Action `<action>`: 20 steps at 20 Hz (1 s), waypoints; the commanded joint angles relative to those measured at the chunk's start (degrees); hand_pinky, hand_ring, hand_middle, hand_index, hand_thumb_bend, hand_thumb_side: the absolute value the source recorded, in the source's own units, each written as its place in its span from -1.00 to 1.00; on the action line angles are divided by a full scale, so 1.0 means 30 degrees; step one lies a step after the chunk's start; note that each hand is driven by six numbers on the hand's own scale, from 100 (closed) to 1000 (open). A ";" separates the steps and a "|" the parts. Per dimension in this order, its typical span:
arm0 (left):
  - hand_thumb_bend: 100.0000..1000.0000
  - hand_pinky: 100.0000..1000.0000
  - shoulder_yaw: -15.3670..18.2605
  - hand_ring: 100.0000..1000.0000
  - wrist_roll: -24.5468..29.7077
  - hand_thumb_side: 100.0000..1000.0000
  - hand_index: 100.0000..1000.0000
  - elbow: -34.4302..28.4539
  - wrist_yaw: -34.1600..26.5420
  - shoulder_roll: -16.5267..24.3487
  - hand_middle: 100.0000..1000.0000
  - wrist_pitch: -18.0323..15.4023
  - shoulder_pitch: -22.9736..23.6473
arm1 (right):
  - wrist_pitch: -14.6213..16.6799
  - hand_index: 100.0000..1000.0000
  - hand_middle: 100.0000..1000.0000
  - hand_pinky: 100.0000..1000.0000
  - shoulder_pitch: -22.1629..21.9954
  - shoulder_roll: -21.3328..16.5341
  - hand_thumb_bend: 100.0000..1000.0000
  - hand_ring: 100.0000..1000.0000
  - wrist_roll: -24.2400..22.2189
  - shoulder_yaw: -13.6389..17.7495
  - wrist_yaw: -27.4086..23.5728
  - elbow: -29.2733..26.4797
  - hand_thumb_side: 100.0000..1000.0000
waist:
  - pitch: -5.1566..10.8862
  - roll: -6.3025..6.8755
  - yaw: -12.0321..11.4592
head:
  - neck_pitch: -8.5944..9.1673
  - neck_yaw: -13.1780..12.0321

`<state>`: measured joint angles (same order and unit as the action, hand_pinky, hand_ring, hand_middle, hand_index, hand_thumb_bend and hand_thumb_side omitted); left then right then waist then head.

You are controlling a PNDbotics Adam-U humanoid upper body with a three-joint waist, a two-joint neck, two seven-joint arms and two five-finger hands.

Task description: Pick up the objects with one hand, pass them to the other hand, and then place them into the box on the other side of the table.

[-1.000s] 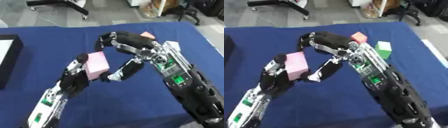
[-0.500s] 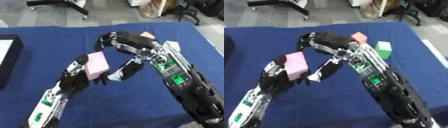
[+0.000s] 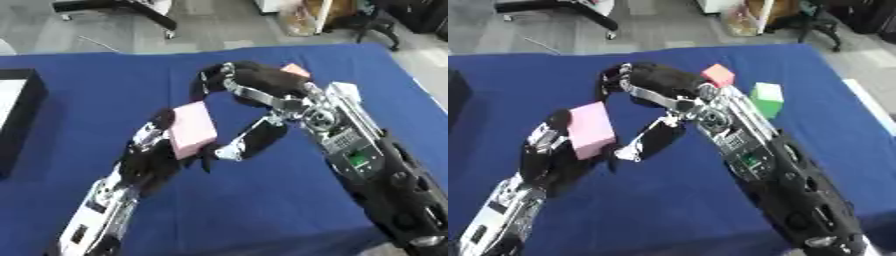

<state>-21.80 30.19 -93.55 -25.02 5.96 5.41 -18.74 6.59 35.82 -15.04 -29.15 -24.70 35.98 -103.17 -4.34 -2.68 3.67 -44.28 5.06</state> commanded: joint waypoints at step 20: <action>-0.91 0.50 0.0570 -0.27 -0.2189 0.75 -0.18 0.0869 0.0034 -0.0248 -0.70 -0.0399 -0.0526 | 0.1412 0.81 0.76 0.70 -0.0132 -0.0727 0.61 0.93 -0.2329 0.0221 -0.3620 -0.1471 -0.05 | 0.0218 -0.0013 0.0149 | 0.0055 -0.0240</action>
<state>-20.73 24.15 -90.85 -25.13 5.43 4.29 -19.22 10.41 34.75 -16.63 -35.60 -24.49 26.44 -105.49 -4.34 -2.80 4.03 -44.28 4.54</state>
